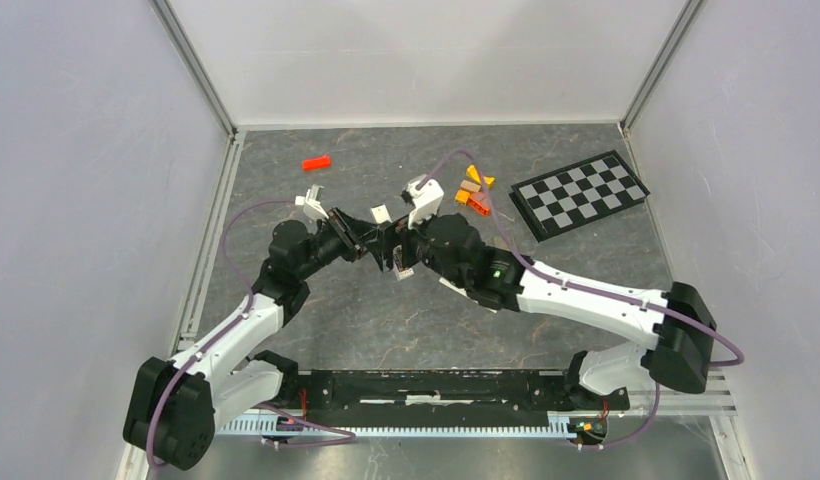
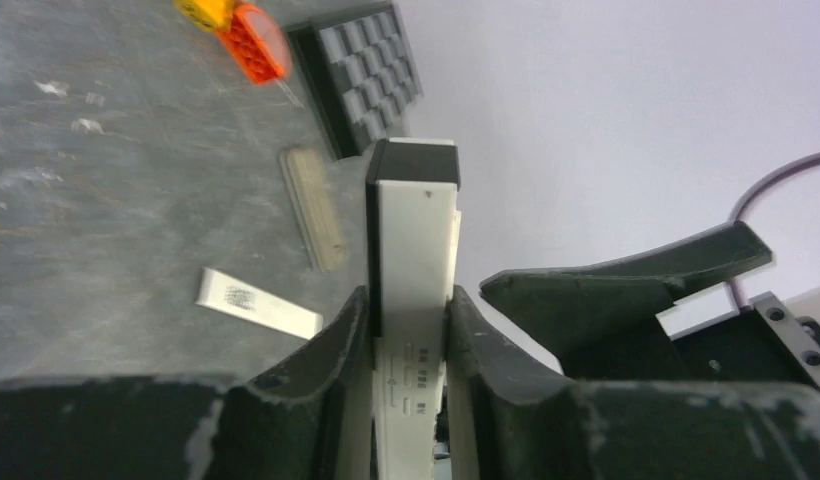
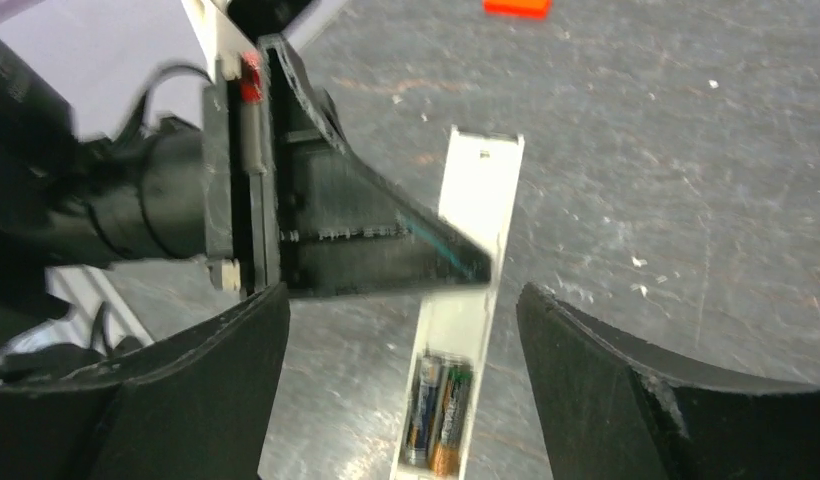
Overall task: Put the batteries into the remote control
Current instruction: Place the remote control at the center of the board.
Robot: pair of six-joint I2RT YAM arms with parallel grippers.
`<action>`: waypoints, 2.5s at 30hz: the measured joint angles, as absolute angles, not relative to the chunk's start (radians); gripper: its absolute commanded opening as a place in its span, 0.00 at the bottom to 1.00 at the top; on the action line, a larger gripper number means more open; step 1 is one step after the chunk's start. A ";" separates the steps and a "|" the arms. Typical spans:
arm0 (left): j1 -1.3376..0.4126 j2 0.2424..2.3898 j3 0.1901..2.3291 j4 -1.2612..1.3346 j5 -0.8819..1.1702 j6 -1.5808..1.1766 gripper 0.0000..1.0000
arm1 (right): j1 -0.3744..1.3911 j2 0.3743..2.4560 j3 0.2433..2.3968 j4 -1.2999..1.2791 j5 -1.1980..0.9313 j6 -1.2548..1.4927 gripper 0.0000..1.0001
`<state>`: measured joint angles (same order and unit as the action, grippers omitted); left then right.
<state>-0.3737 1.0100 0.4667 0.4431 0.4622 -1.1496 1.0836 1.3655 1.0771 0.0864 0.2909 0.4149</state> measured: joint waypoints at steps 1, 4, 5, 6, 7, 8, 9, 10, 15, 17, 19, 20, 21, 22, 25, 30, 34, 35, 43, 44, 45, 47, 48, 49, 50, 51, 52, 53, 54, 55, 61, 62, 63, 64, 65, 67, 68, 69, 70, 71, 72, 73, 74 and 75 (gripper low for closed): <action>-0.374 1.006 0.469 0.432 0.451 -1.148 0.02 | 1.092 1.383 1.086 0.064 0.311 0.396 0.86; -0.370 1.001 0.474 0.392 0.418 -1.135 0.02 | 1.110 1.398 1.076 0.009 0.360 0.357 0.85; -0.370 1.001 0.475 0.389 0.415 -1.135 0.02 | 1.113 1.397 1.066 0.002 0.369 0.347 0.85; -0.370 1.001 0.476 0.385 0.411 -1.135 0.02 | 1.114 1.396 1.058 -0.003 0.375 0.337 0.85; -0.371 1.001 0.477 0.382 0.408 -1.135 0.02 | 1.114 1.396 1.050 -0.006 0.379 0.329 0.84; -0.371 1.001 0.478 0.377 0.403 -1.135 0.02 | 1.114 1.396 1.044 -0.009 0.379 0.319 0.83; -0.371 1.001 0.479 0.373 0.401 -1.135 0.02 | 1.114 1.396 1.039 -0.011 0.379 0.308 0.81; -0.371 1.001 0.479 0.369 0.400 -1.135 0.02 | 1.114 1.396 1.038 -0.013 0.377 0.301 0.79; -0.371 1.001 0.480 0.362 0.398 -1.135 0.02 | 1.114 1.407 1.044 -0.018 0.358 0.272 0.69; -0.371 1.001 0.480 0.360 0.398 -1.135 0.02 | 1.114 1.440 1.072 -0.041 0.353 0.268 0.64; -0.371 1.000 0.480 0.359 0.399 -1.135 0.02 | 1.114 1.481 1.102 -0.059 0.348 0.266 0.58; -0.371 0.998 0.480 0.358 0.399 -1.135 0.03 | 1.114 1.501 1.118 -0.071 0.346 0.266 0.55; -0.371 0.994 0.480 0.356 0.399 -1.135 0.04 | 1.113 1.520 1.132 -0.084 0.344 0.268 0.50; -0.371 0.991 0.480 0.354 0.400 -1.135 0.05 | 1.111 1.532 1.139 -0.093 0.344 0.271 0.45; -0.370 0.982 0.480 0.345 0.399 -1.134 0.16 | 1.102 1.550 1.150 -0.117 0.349 0.295 0.29; -0.366 0.970 0.480 0.337 0.392 -1.127 0.75 | 1.073 1.550 1.153 -0.121 0.317 0.303 0.13; -0.364 0.926 0.482 0.280 0.379 -1.088 1.00 | 1.028 1.544 1.134 -0.109 0.271 0.225 0.07; -0.363 0.915 0.486 0.255 0.368 -1.073 1.00 | 1.003 1.536 1.115 -0.095 0.242 0.191 0.07; -0.316 0.876 0.605 -0.062 0.239 -0.915 1.00 | 0.824 1.504 0.984 -0.059 0.007 -0.199 0.12; -0.308 0.876 0.617 -0.092 0.231 -0.899 1.00 | 0.819 1.510 0.984 -0.073 -0.017 -0.253 0.11; -0.300 0.877 0.626 -0.117 0.225 -0.884 1.00 | 0.816 1.521 0.989 -0.087 -0.042 -0.302 0.11; -0.288 0.880 0.630 -0.149 0.219 -0.863 1.00 | 0.813 1.567 1.027 -0.138 -0.083 -0.388 0.10; -0.285 0.883 0.630 -0.163 0.220 -0.855 1.00 | 0.812 1.605 1.057 -0.167 -0.103 -0.430 0.10; -0.282 0.886 0.630 -0.179 0.220 -0.848 1.00 | 0.811 1.644 1.084 -0.189 -0.119 -0.464 0.11; -0.281 0.891 0.630 -0.194 0.222 -0.841 1.00 | 0.810 1.687 1.113 -0.218 -0.136 -0.499 0.11; -0.281 0.894 0.630 -0.207 0.224 -0.836 1.00 | 0.810 1.723 1.135 -0.242 -0.148 -0.526 0.11; -0.281 0.895 0.630 -0.217 0.228 -0.834 1.00 | 0.810 1.753 1.152 -0.266 -0.158 -0.548 0.11; -0.281 0.895 0.630 -0.229 0.233 -0.831 1.00 | 0.809 1.784 1.170 -0.294 -0.167 -0.569 0.11; -0.280 0.895 0.630 -0.238 0.237 -0.828 1.00 | 0.809 1.809 1.184 -0.319 -0.179 -0.586 0.12; -0.280 0.895 0.630 -0.247 0.237 -0.827 1.00 | 0.809 1.833 1.196 -0.343 -0.190 -0.605 0.12; -0.274 0.894 0.630 -0.291 0.237 -0.819 1.00 | 0.809 1.891 1.212 -0.422 -0.256 -0.669 0.18; -0.274 0.894 0.630 -0.299 0.237 -0.818 1.00 | 0.809 1.895 1.219 -0.429 -0.265 -0.674 0.19; -0.273 0.894 0.630 -0.307 0.237 -0.817 1.00 | 0.809 1.899 1.225 -0.431 -0.270 -0.679 0.20; -0.272 0.894 0.630 -0.311 0.237 -0.817 1.00 | 0.809 1.904 1.232 -0.431 -0.274 -0.680 0.22; -0.271 0.894 0.630 -0.314 0.237 -0.817 1.00 | 0.809 1.911 1.240 -0.434 -0.280 -0.680 0.23; -0.270 0.893 0.630 -0.320 0.236 -0.817 1.00 | 0.809 1.927 1.259 -0.437 -0.292 -0.678 0.25; -0.270 0.892 0.630 -0.323 0.236 -0.817 1.00 | 0.809 1.937 1.272 -0.436 -0.298 -0.674 0.26; -0.270 0.891 0.630 -0.324 0.236 -0.817 1.00 | 0.809 1.945 1.280 -0.435 -0.302 -0.672 0.28; -0.270 0.889 0.630 -0.327 0.236 -0.817 1.00 | 0.809 1.954 1.291 -0.434 -0.310 -0.666 0.30; -0.270 0.889 0.630 -0.328 0.236 -0.817 1.00 | 0.809 1.959 1.296 -0.431 -0.316 -0.661 0.32; -0.270 0.888 0.630 -0.329 0.236 -0.817 1.00 | 0.809 1.963 1.300 -0.428 -0.320 -0.658 0.35; -0.270 0.888 0.630 -0.330 0.236 -0.817 1.00 | 0.809 1.965 1.303 -0.427 -0.323 -0.655 0.37; -0.270 0.888 0.630 -0.333 0.234 -0.816 1.00 | 0.809 1.967 1.304 -0.427 -0.323 -0.652 0.39; -0.269 0.888 0.630 -0.338 0.233 -0.816 1.00 | 0.809 1.969 1.308 -0.430 -0.323 -0.651 0.41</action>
<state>-0.2687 0.8883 0.6300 -0.3378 0.2325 -0.8162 0.8085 1.9686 1.3075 -0.4305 -0.3233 -0.6514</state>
